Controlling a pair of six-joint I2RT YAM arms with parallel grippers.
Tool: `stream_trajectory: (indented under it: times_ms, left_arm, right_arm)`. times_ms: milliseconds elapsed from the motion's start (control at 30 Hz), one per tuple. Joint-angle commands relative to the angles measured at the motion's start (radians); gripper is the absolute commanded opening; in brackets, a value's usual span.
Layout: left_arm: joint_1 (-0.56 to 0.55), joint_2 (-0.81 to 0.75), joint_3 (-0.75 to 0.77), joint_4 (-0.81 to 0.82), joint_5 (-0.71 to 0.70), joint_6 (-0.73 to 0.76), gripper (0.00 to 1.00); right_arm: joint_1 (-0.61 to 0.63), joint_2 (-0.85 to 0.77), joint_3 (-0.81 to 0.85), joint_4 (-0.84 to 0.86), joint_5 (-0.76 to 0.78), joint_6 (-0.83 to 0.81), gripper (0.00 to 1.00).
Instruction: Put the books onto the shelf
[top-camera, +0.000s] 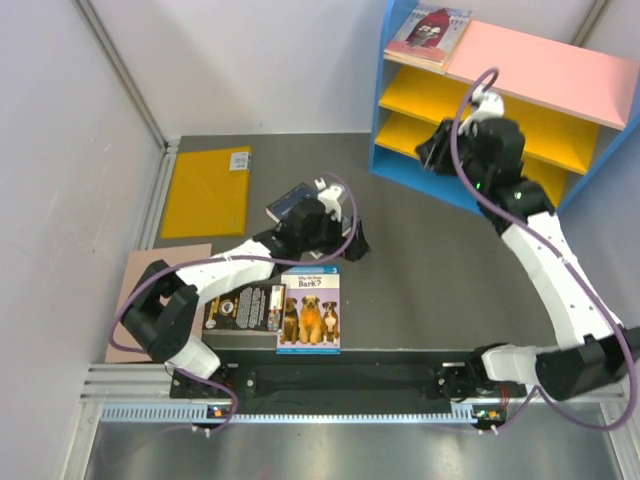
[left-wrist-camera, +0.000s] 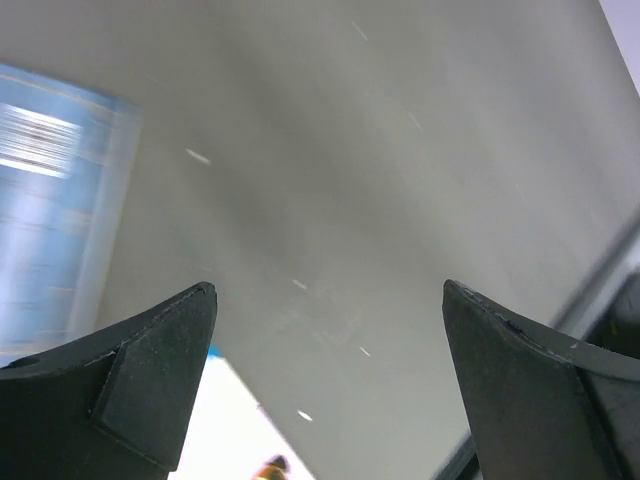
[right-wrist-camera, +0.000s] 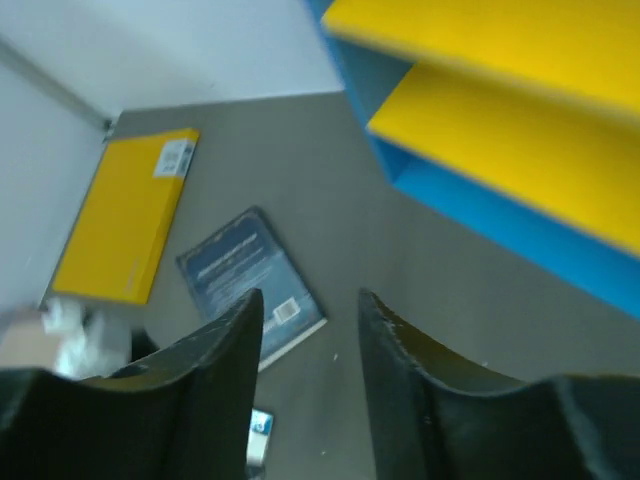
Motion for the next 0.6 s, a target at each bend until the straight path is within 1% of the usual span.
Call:
stream_trajectory:
  times_ms: [0, 33, 67, 100, 167, 200, 233, 267, 333, 400, 567]
  left_arm:
    - [0.116, -0.022, 0.055, -0.2, -0.101, -0.015, 0.99]
    - [0.141, -0.021, 0.052, -0.203, -0.091, -0.031, 0.99]
    - [0.19, -0.021, 0.048, -0.2, -0.081, -0.043, 0.99]
    - [0.216, -0.019, 0.042, -0.197, -0.058, -0.063, 0.99]
    - [0.282, -0.012, 0.029, -0.196, -0.047, -0.08, 0.99]
    - [0.302, -0.004, 0.028, -0.199, -0.042, -0.097, 0.99]
    - [0.321, 0.001, 0.023, -0.203, -0.039, -0.103, 0.99]
    - [0.351, 0.007, 0.023, -0.208, -0.047, -0.114, 0.99]
    - [0.38, 0.024, 0.023, -0.21, -0.047, -0.147, 0.99]
    - [0.416, 0.04, 0.019, -0.203, -0.047, -0.19, 0.99]
    - [0.454, 0.09, 0.02, -0.19, -0.033, -0.25, 0.98]
  right_arm:
    - [0.068, -0.12, -0.286, 0.06, -0.031, -0.003, 0.53]
    - [0.086, -0.144, -0.338, 0.097, -0.04, 0.003, 0.57]
    - [0.092, -0.152, -0.431, 0.117, -0.061, 0.021, 0.61]
    - [0.1, -0.157, -0.473, 0.137, -0.073, 0.03, 0.69]
    - [0.123, -0.152, -0.566, 0.2, -0.098, 0.05, 0.78]
    - [0.135, -0.143, -0.588, 0.22, -0.103, 0.053, 0.9]
    - [0.156, -0.117, -0.613, 0.257, -0.106, 0.058, 0.97]
    - [0.167, -0.1, -0.616, 0.271, -0.101, 0.061, 1.0]
    - [0.205, -0.034, -0.596, 0.309, -0.092, 0.055, 1.0]
    - [0.229, 0.021, -0.566, 0.32, -0.04, 0.047, 1.0]
    - [0.249, 0.266, -0.395, 0.346, -0.037, 0.009, 1.0]
